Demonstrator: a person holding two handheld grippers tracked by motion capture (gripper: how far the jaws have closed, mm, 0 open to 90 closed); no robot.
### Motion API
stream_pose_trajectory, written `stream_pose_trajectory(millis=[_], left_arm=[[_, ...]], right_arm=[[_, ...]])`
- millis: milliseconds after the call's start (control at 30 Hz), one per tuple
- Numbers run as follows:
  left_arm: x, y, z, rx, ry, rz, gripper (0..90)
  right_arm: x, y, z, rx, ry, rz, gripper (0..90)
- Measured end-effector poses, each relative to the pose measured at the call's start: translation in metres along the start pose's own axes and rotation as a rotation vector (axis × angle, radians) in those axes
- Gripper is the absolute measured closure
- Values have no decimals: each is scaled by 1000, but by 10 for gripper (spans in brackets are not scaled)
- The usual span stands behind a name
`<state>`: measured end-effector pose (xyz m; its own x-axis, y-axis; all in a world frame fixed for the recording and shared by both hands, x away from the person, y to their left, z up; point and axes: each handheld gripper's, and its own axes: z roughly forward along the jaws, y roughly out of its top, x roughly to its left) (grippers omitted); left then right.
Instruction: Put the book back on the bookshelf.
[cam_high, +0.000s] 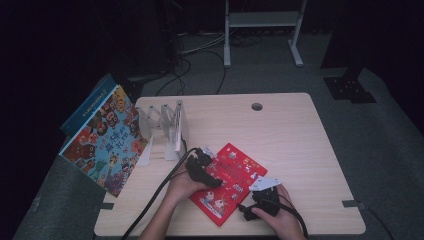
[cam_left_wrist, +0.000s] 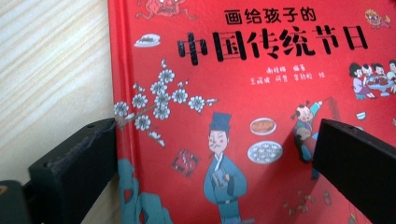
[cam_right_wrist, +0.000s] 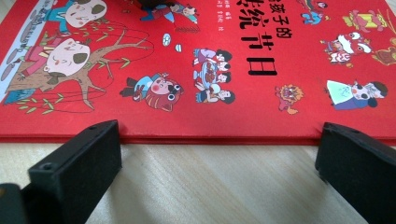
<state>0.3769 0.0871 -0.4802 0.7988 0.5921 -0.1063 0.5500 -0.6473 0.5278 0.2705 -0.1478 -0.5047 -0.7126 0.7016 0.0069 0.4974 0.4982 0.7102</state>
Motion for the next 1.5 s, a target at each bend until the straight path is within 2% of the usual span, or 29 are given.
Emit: stream_pose_trajectory(millis=[200,333,600,767,1133,1500], left_arm=[[-1,-1,3,-41,10,-12,0],[-3,-2,5,-94,33,-31,0],[-3,-2,8,-118,50,-55,0],[-1,0,9,-123,55,-66,0],[0,3,8,-89,47,-61,0],[1,3,6,-109,40,-84,15]], right_arm=[[0,0,0,1,1,-1,0],[0,0,0,2,-4,0,0],[2,2,2,1,-17,14,0],[5,4,4,1,-29,27,0],[5,4,4,1,-31,33,0],[5,4,5,1,-31,33,0]])
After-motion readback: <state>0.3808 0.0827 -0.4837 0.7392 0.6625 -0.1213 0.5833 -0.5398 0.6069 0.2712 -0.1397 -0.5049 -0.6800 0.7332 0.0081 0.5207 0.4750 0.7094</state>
